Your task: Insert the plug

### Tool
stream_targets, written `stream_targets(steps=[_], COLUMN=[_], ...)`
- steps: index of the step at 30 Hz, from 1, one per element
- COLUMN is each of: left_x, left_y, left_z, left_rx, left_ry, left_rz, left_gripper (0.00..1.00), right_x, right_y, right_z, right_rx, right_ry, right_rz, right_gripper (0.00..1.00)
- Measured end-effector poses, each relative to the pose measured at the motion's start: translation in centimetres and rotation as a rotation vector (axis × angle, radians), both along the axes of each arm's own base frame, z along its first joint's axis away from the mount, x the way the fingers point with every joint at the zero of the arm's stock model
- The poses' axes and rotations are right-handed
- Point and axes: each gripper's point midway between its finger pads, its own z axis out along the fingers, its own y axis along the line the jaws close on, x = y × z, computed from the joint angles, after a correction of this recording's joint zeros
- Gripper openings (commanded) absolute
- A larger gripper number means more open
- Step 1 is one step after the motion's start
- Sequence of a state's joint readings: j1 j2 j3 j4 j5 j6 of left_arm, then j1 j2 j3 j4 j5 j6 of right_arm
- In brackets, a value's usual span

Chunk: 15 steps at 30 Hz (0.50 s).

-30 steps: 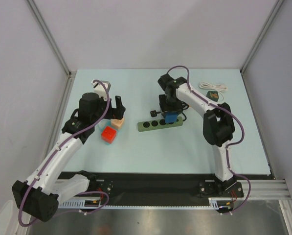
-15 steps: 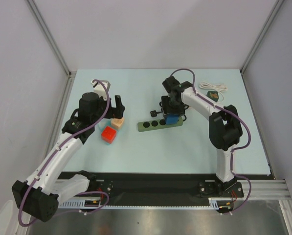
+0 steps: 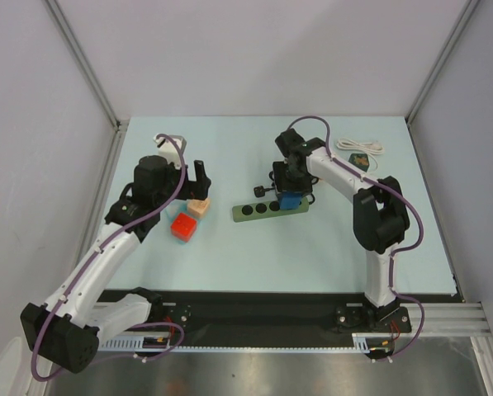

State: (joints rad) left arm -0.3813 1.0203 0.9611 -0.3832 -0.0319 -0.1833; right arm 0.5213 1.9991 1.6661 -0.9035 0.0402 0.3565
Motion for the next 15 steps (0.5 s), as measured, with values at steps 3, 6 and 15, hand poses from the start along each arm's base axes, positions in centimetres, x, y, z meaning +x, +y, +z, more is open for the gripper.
stream_targets(steps=[3, 6, 15], left_x=[0.0, 0.0, 0.0], left_y=[0.0, 0.0, 0.0], left_z=[-0.1, -0.1, -0.1], left_rx=[0.001, 0.001, 0.001], left_ry=[0.003, 0.003, 0.004], left_rz=[0.0, 0.0, -0.001], left_gripper=[1.0, 1.0, 1.0], right_x=[0.0, 0.3, 0.9], right_y=[0.0, 0.1, 0.3], right_z=[0.2, 1.0, 1.8], right_rx=[-0.002, -0.003, 0.001], right_ry=[-0.002, -0.014, -0.039], right_rz=[0.015, 0.026, 0.035], right_gripper=[0.0, 0.0, 0.0])
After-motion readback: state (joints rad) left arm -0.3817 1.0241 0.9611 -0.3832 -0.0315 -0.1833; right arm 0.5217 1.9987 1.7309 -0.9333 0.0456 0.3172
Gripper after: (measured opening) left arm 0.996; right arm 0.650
